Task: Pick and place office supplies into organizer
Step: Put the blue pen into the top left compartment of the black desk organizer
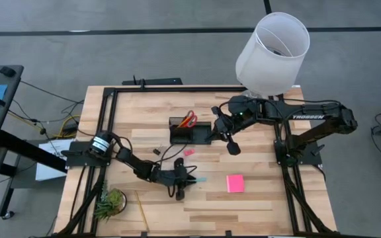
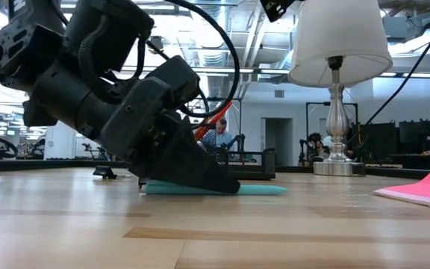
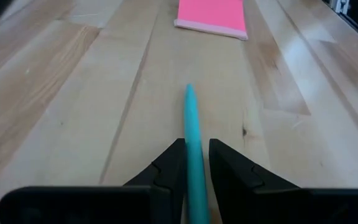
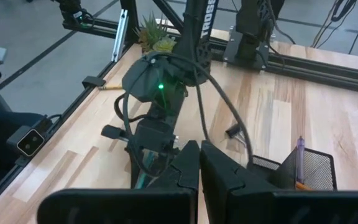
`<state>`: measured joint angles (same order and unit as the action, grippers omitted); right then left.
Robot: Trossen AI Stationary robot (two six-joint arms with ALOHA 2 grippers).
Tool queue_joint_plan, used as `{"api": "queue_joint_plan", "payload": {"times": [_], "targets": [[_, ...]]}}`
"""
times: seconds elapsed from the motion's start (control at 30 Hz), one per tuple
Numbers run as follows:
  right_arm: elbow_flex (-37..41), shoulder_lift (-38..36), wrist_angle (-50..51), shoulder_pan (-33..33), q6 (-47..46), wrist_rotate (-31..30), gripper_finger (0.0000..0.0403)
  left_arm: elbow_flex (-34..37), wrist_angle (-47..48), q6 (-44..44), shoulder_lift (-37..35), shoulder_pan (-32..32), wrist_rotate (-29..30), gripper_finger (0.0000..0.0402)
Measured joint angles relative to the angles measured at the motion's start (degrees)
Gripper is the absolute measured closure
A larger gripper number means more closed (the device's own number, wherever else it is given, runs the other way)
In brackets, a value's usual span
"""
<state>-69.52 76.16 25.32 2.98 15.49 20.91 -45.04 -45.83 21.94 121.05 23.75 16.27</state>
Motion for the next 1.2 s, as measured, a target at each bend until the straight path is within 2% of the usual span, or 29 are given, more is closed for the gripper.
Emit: {"api": "queue_joint_plan", "payload": {"times": [0.27, 0.4, 0.5, 0.7, 0.8, 0.97, 1.2], "targets": [[0.00, 0.00, 0.15, 0.01, 0.00, 0.00, 0.0403, -0.21, 0.55, 4.32, 0.09, 3.95, 5.83, 0.0340], [0.00, 0.00, 0.11, 0.02, 0.00, 0.00, 0.0403, -0.83, 1.91, 4.80, -0.81, 4.35, 6.77, 0.0340], [0.00, 0.00, 0.11, 0.02, 0.00, 0.00, 0.0403, -3.36, 10.13, 5.06, -3.05, 4.36, 6.86, 0.0340], [0.00, 0.00, 0.03, 0.02, 0.00, 0.02, 0.0403, -12.57, 33.46, 8.87, -4.58, 4.37, 7.07, 0.0340], [0.00, 0.00, 0.14, 0.02, 0.00, 0.02, 0.0403, -16.10, 40.45, 11.65, -4.53, 4.33, 6.98, 0.0340], [0.00, 0.00, 1.46, 0.02, 0.00, 0.02, 0.0403, -17.48, 41.84, 14.34, -4.23, 5.29, 7.64, 0.0340], [0.00, 0.00, 3.26, 0.00, 0.00, 0.04, 0.0403, -17.70, 41.71, 23.90, -1.73, 9.10, 14.38, 0.0340]]}}
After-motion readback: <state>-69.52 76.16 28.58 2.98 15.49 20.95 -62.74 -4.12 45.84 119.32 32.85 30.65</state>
